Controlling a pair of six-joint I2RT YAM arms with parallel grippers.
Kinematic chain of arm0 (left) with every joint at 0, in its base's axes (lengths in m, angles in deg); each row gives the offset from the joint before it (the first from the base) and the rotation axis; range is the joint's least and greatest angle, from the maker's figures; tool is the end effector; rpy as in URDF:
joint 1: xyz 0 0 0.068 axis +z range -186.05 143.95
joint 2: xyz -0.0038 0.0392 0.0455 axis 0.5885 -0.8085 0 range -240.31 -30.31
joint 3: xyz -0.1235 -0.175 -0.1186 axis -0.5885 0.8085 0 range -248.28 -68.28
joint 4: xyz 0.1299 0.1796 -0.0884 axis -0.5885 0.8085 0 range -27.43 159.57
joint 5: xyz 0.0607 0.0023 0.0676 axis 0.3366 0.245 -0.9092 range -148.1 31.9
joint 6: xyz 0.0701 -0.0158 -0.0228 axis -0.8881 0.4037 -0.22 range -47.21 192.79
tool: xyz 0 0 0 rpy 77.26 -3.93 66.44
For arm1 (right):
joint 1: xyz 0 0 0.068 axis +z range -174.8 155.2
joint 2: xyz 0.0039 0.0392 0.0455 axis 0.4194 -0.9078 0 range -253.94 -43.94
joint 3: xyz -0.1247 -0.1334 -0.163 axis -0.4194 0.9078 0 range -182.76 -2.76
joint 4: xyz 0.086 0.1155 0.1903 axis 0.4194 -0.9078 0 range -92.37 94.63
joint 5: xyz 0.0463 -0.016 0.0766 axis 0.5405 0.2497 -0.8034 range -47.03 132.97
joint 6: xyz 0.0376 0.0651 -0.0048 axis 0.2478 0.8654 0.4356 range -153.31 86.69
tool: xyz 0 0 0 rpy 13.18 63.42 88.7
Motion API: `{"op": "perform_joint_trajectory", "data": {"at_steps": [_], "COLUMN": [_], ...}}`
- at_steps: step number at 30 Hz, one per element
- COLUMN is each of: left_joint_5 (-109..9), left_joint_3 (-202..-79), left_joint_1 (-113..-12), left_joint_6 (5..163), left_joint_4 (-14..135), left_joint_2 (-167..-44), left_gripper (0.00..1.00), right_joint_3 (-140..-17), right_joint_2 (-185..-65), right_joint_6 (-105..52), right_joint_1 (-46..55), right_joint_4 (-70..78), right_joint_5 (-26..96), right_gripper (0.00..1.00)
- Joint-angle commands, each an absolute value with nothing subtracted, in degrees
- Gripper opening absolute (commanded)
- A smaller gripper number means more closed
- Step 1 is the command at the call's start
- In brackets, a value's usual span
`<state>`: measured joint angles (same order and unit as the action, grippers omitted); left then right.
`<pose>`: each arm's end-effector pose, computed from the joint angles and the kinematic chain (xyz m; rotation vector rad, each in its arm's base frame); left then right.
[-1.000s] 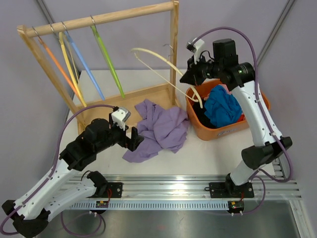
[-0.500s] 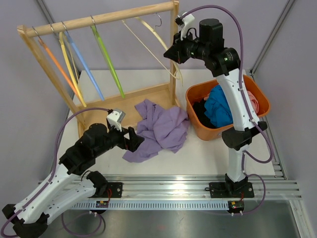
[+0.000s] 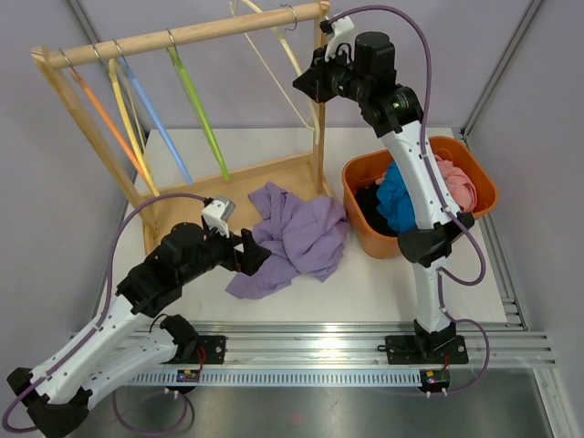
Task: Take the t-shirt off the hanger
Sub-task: Hang the hanger back to the clothesline with the right arm
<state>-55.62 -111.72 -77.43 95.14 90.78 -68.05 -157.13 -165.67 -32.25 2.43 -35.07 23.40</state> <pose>0.1293 -0.1176 0.2862 0.3670 2.0112 -0.7587 0.3724 0.2155 0.4663 -0.6413 1.6073 0.6556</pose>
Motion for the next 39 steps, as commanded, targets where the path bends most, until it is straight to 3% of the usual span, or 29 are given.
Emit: {"op": "perform_joint_trajectory", "data": {"at_steps": [1,6,8,9,12,16,19,26,36,39], "left_joint_5": [-54.67,-54.06,-53.36,-53.09,-52.82,-55.19,-60.18,-70.74,-74.98,-71.73], "left_joint_3": [-111.00,-109.59,-109.41,-109.33,-109.32,-110.11,-111.43,-118.02,-125.58,-125.15], "left_joint_1": [-77.36,-77.36,-77.44,-77.44,-78.32,-81.83,-83.76,-87.73,-88.52,-88.43], "left_joint_6": [96.25,97.57,97.93,97.93,97.14,95.47,95.72,100.91,109.26,110.06], "left_joint_4": [86.04,82.79,81.91,80.95,79.19,77.26,76.63,78.74,78.75,75.07], "left_joint_2": [-68.28,-69.77,-70.82,-72.13,-75.12,-80.03,-85.30,-100.69,-121.60,-125.39], "left_gripper": [0.99,0.99,0.99,0.99,0.99,0.99,0.99,0.99,0.99,0.89], "right_joint_3": [-160.70,-159.04,-157.46,-155.27,-148.08,-140.59,-135.40,-117.22,-96.99,-92.25], "right_joint_2": [-166.19,-166.81,-165.41,-164.62,-159.62,-151.98,-147.50,-135.88,-124.72,-120.68], "right_joint_6": [-30.58,-31.64,-32.25,-32.60,-32.96,-35.94,-39.27,-48.59,-50.97,-50.98], "right_joint_1": [2.80,2.63,2.54,2.36,1.31,-1.15,-3.61,-7.04,-13.46,-13.81], "right_joint_4": [-27.89,-28.94,-28.85,-28.68,-25.00,-21.21,-22.60,-26.56,-31.66,-31.93], "right_joint_5": [24.87,23.74,22.50,21.63,17.50,13.01,7.92,6.06,3.08,2.46], "right_gripper": [0.00,0.00,0.06,0.19,0.40,0.78,0.88,0.98,0.99,0.99]}}
